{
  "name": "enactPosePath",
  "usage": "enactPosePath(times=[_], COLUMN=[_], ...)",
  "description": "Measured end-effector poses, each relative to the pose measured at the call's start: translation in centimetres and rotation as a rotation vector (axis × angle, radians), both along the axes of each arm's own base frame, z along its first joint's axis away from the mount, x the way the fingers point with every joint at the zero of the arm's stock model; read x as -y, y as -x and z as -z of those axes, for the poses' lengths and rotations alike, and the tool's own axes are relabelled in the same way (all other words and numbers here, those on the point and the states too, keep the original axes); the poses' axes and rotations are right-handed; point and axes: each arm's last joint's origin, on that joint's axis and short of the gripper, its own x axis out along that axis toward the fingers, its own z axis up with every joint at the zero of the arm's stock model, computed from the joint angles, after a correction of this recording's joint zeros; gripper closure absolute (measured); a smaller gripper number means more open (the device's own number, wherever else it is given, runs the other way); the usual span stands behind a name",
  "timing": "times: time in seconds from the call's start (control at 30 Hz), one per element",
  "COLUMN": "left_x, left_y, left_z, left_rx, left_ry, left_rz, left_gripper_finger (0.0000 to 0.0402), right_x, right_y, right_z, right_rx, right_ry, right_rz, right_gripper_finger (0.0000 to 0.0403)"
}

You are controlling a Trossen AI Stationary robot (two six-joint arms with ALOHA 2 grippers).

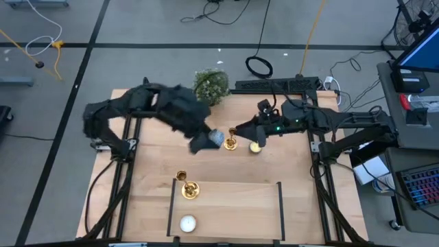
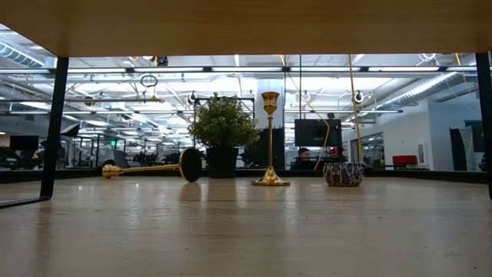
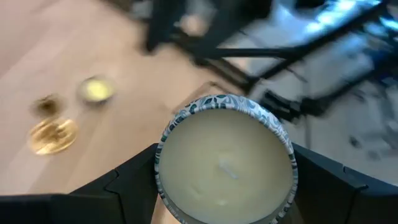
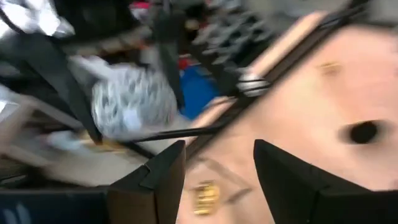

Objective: Pick & Place candle stick holders
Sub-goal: Put the light blue scented candle on the shelf

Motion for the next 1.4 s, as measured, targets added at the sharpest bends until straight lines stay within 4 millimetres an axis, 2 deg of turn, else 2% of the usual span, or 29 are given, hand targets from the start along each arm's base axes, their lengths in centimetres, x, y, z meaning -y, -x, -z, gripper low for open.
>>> enactPosePath(times=[0.17, 0.3, 0.47, 0.57, 0.7, 0.87, 1.03, 1.27, 1.4], left_x=[-3.7, -6.0, -7.4, -7.6, -7.6, -7.3, -5.9, -4.4, -4.3], left_y=[-1.2, -1.7, -2.4, -2.9, -3.0, -3.1, -3.6, -5.5, -6.3], left_z=[0.7, 2.0, 2.8, 2.8, 2.7, 2.7, 3.4, 5.4, 6.2], left_rx=[-0.224, -0.296, -0.307, -0.284, -0.263, -0.272, -0.312, -0.383, -0.395], left_ry=[0.133, 0.160, 0.137, 0.135, 0.139, 0.139, 0.123, 0.086, 0.076], left_rz=[-0.246, -0.357, -0.421, -0.423, -0.418, -0.412, -0.384, -0.353, -0.346], left_gripper_finger=[0.0108, 0.0108, 0.0108, 0.0108, 0.0108, 0.0108, 0.0108, 0.0108, 0.0108], right_x=[0.3, -0.1, -1.1, -2.1, -3.3, -3.6, -3.8, -3.8, -3.9], right_y=[0.5, 0.6, -0.6, -1.7, -3.0, -3.6, -3.6, -3.6, -3.8], right_z=[1.4, 1.7, 2.1, 2.4, 3.1, 3.9, 3.7, 3.5, 3.7], right_rx=[-0.158, -0.219, -0.228, -0.199, -0.177, -0.221, -0.212, -0.200, -0.205], right_ry=[0.185, 0.355, 0.538, 0.629, 0.703, 0.733, 0.739, 0.735, 0.736], right_rz=[0.212, 0.339, 0.287, 0.190, 0.111, 0.163, 0.222, 0.228, 0.218], right_gripper_finger=[0.0222, 0.0223, 0.0222, 0.0215, 0.0182, 0.0127, 0.0086, 0.0069, 0.0069])
